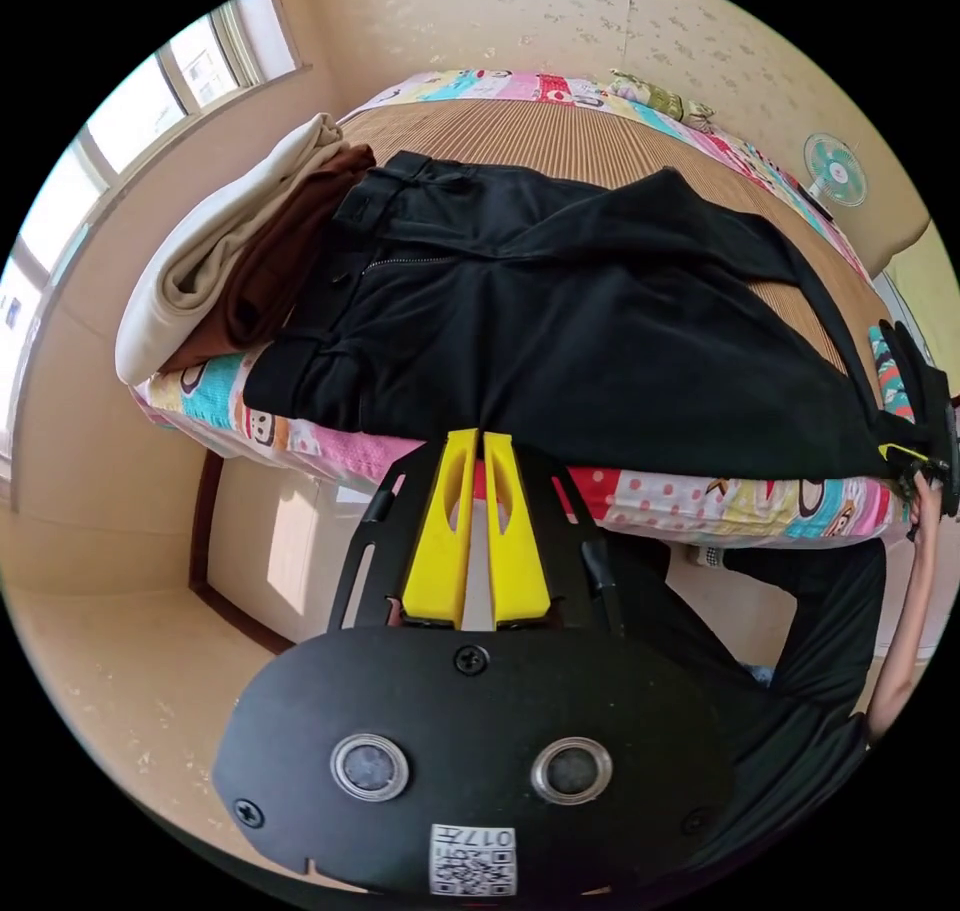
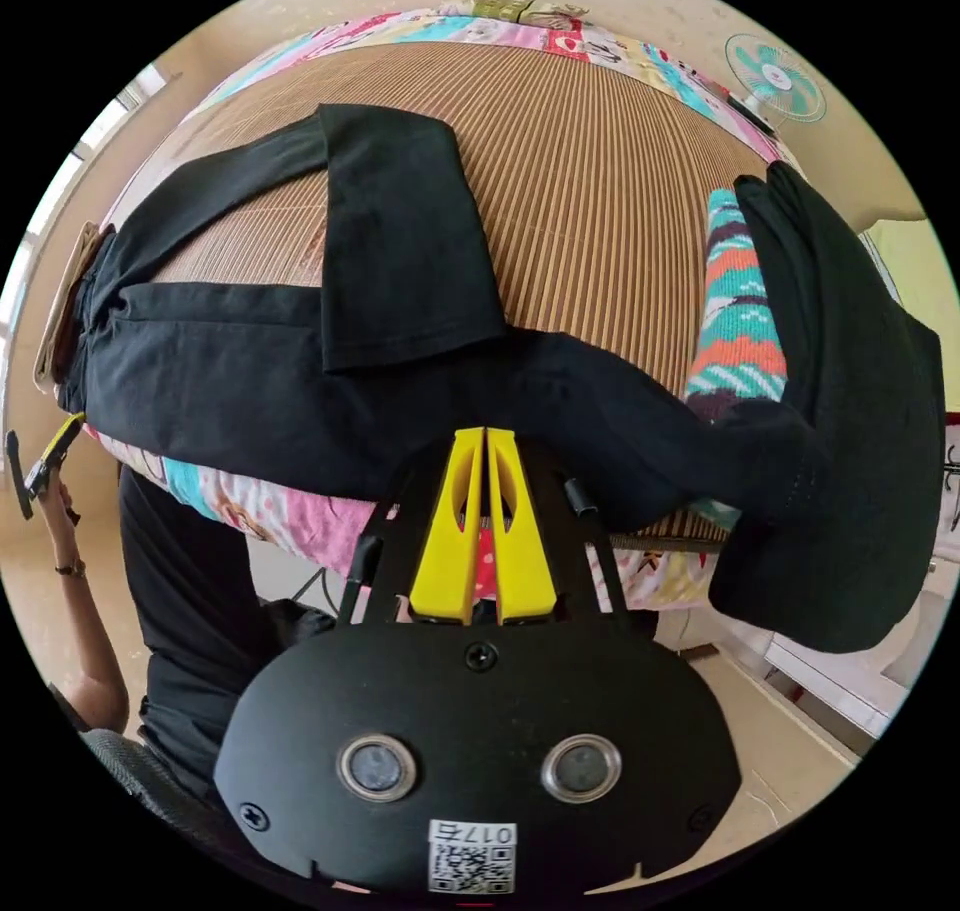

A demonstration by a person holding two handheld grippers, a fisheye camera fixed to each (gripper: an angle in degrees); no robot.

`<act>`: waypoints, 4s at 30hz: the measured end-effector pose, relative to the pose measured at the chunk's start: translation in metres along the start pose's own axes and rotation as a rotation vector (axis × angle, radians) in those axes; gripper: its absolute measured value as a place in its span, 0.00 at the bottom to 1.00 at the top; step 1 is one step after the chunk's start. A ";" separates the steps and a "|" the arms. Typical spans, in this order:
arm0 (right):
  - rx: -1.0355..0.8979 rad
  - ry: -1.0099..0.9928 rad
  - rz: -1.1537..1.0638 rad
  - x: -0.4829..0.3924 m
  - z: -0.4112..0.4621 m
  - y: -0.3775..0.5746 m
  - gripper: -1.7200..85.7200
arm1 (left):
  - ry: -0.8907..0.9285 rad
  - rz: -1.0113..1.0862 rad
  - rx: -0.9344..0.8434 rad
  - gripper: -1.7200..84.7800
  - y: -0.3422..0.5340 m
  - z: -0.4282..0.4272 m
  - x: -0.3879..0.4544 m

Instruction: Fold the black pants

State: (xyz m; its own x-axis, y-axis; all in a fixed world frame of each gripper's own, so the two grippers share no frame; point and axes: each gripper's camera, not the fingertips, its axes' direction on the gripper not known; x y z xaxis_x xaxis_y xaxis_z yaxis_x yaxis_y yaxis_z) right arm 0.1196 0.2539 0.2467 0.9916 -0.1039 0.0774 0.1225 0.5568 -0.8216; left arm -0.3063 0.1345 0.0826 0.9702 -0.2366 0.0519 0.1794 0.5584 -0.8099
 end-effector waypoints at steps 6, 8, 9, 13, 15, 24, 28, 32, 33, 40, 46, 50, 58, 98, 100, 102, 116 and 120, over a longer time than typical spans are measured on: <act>0.146 -0.217 -0.276 -0.056 -0.049 -0.047 0.14 | 0.170 -0.042 0.048 0.01 0.014 -0.019 -0.013; -0.072 -0.048 -0.317 -0.068 -0.012 -0.081 0.13 | 0.196 -0.041 0.050 0.01 0.015 -0.026 -0.015; -0.110 -0.066 -0.382 -0.067 -0.013 -0.095 0.12 | 0.205 -0.043 0.041 0.01 0.015 -0.031 -0.018; -0.083 -0.131 -0.377 -0.001 -0.082 -0.151 0.06 | 0.255 -0.084 0.043 0.01 0.012 -0.049 -0.033; 0.028 -0.135 -0.222 0.061 -0.119 -0.178 0.06 | 0.292 -0.091 0.072 0.02 0.009 -0.062 -0.042; 0.335 -0.466 0.336 0.277 -0.163 -0.137 0.21 | 0.458 -0.382 0.114 0.15 -0.018 -0.063 -0.101; 0.286 -0.630 0.138 0.241 -0.125 -0.042 0.16 | 0.574 -0.573 0.190 0.17 -0.019 -0.054 -0.137; 0.237 -0.833 0.114 0.228 -0.076 0.049 0.12 | 0.612 -0.702 0.292 0.18 -0.028 -0.053 -0.159; 0.229 -0.903 0.139 0.229 -0.060 0.074 0.11 | 0.605 -0.716 0.308 0.18 -0.032 -0.052 -0.161; 0.164 -1.019 0.298 0.243 -0.017 0.160 0.14 | 0.558 -0.706 0.370 0.08 -0.036 -0.055 -0.157; 0.323 -0.905 0.572 0.260 -0.018 0.199 0.17 | 0.634 -0.553 0.532 0.06 0.004 -0.103 -0.146; 0.328 -0.845 0.665 0.253 -0.013 0.199 0.19 | 0.575 -0.517 0.617 0.06 0.043 -0.140 -0.135; 0.629 -0.747 0.410 0.220 -0.058 0.181 0.07 | 0.547 -0.554 0.648 0.06 0.069 -0.150 -0.142; 0.574 -0.410 0.333 0.198 -0.130 0.011 0.05 | 0.558 -0.503 0.727 0.07 -0.012 -0.112 -0.074; 0.351 -0.337 0.372 0.195 -0.087 -0.093 0.07 | 0.560 -0.493 0.600 0.08 -0.070 -0.079 -0.072; 0.331 -0.357 0.336 0.183 -0.063 -0.134 0.10 | 0.507 -0.527 0.593 0.09 -0.103 -0.050 -0.066; 0.257 0.053 -0.267 -0.008 0.074 -0.050 0.03 | -0.078 0.027 0.190 0.03 -0.080 0.055 0.050; 0.093 0.132 -0.235 -0.011 0.060 0.007 0.03 | -0.161 -0.048 0.202 0.02 -0.080 0.046 0.033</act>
State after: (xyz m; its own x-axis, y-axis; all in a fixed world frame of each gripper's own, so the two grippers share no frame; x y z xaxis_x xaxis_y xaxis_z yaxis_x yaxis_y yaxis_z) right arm 0.1120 0.3082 0.2744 0.9222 -0.3421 0.1803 0.3576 0.5771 -0.7342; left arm -0.2814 0.1183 0.1758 0.9702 -0.1462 0.1930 0.2393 0.7011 -0.6718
